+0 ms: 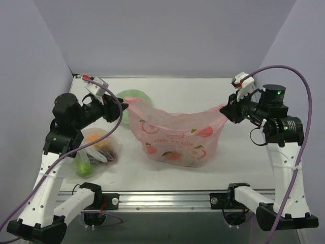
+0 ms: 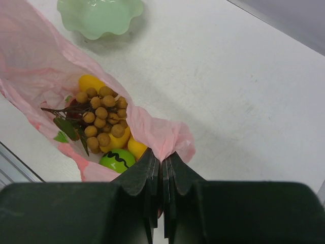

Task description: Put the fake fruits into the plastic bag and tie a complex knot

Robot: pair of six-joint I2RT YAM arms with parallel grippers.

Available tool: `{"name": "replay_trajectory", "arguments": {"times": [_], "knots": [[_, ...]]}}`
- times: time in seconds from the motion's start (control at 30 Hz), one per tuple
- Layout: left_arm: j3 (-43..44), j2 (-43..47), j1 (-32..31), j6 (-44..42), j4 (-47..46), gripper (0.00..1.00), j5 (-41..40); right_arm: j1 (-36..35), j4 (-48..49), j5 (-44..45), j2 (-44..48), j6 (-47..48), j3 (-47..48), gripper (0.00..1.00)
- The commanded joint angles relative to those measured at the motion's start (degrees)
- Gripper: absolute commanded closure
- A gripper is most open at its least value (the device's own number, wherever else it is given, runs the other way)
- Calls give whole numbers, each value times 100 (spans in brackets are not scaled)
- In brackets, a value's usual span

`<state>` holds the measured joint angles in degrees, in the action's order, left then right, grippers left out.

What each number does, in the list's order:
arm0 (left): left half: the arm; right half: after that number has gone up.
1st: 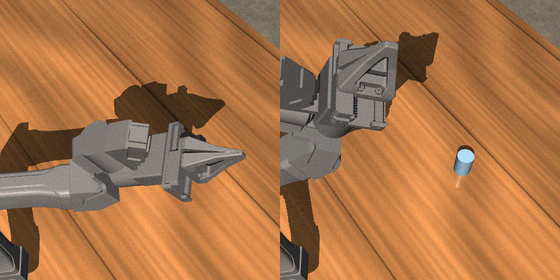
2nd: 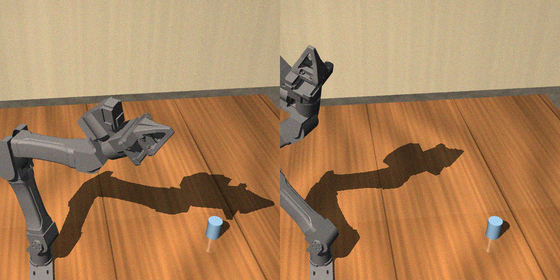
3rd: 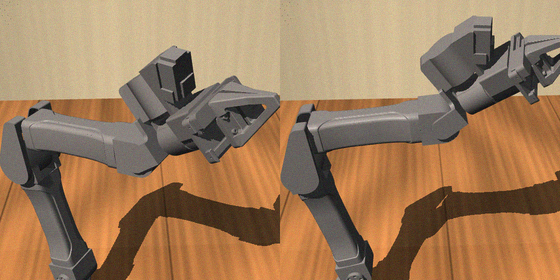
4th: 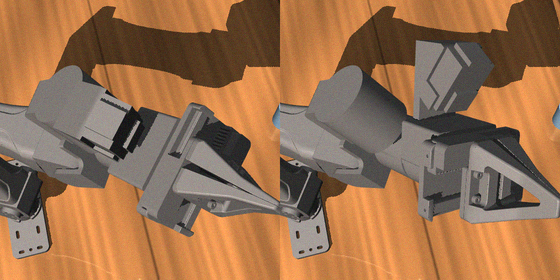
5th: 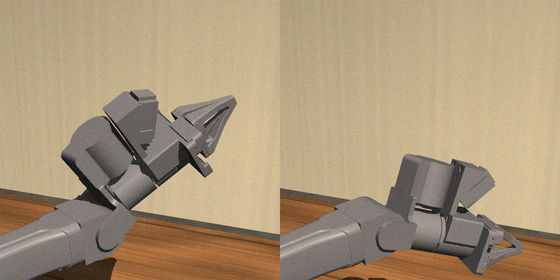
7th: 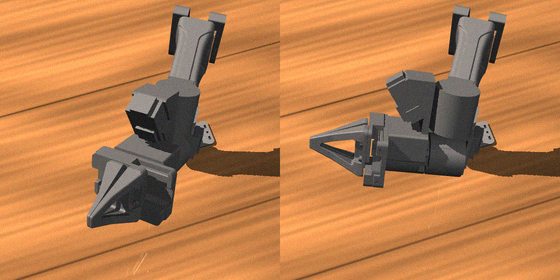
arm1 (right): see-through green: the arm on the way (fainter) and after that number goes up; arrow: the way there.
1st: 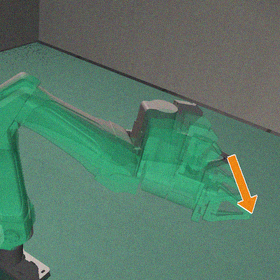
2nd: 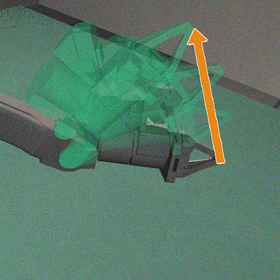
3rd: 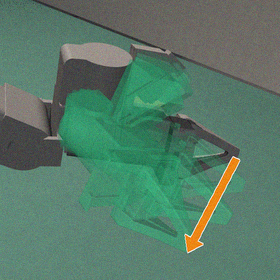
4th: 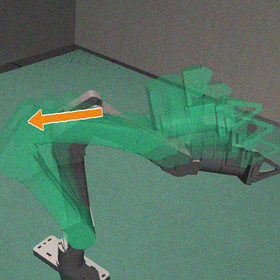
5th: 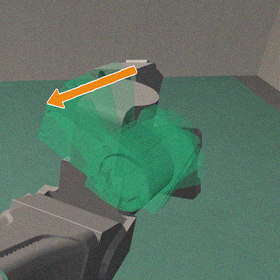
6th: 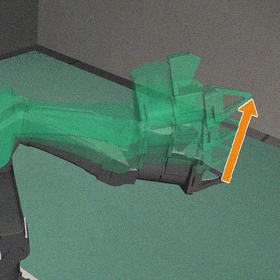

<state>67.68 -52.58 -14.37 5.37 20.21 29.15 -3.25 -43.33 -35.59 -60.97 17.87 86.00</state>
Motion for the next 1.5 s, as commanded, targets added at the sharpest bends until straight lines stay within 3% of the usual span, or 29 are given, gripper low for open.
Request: {"name": "replay_trajectory", "arguments": {"times": [0.0, 0.03, 0.07, 0.13, 0.23, 0.37, 0.4, 0.47, 0.5, 0.53, 0.6, 0.63, 0.73, 0.83, 0.93, 1.07, 1.27, 1.47], "knots": [[735, 11, 40, -736, 367, 45, 1021, -123, 132, -185, 147, -108, -250, 100], [860, -24, 40, -878, 509, 35, 1188, -124, 123, -193, 164, -125, -294, 100], [974, -112, 31, -1097, 667, 15, 1312, -132, 114, -202, 199, -152, -320, 100], [1369, -287, 31, -1370, 1124, 3, 1409, -150, 106, -220, 252, -152, -390, 100], [1834, -455, -13, -2117, 1503, 3, 1717, -168, 88, -237, 279, -187, -443, 100], [2565, -831, -775, -3143, 2038, 3, 1333, -168, 97, -229, 279, -205, -426, 100], [2636, -903, -1587, -3382, 2431, 2, 774, -168, 88, -220, 279, -205, -408, 100], [2532, -1017, -2566, -4283, 2751, 3, -168, -176, 71, -185, 270, -213, -364, 100], [2348, -1000, -3667, -4585, 2778, 3, -660, -194, 53, -167, 279, -196, -347, 100], [2181, -991, -4113, -4893, 2761, 3, -1604, -185, 35, -176, 287, -187, -312, 100], [1724, -1044, -5245, -5641, 2638, 3, -2200, -203, 9, -167, 314, -187, -294, 100], [1574, -1105, -5573, -5782, 2498, 3, -2786, -211, -26, -176, 331, -178, -285, 100], [1196, -1561, -6146, -5915, 2015, 3, -3186, -220, -114, -185, 489, -91, -338, 100], [643, -1773, -6227, -5950, 1129, 2, -3573, -273, -237, -185, 699, 85, -460, 100], [-166, -1861, -6209, -6519, -347, 3, -4038, -334, -377, -211, 893, 296, -645, 100], [-300, -2195, -6000, -6715, -1517, 3, -4513, -370, -553, -185, 1113, 568, -830, 100], [-220, -2389, -5357, -6900, -2310, 2, -4374, -370, -589, -193, 1342, 788, -1120, 100], [-264, -2494, -5041, -7032, -2408, 3, -3873, -387, -589, -325, 1333, 929, -1155, 100]]}}
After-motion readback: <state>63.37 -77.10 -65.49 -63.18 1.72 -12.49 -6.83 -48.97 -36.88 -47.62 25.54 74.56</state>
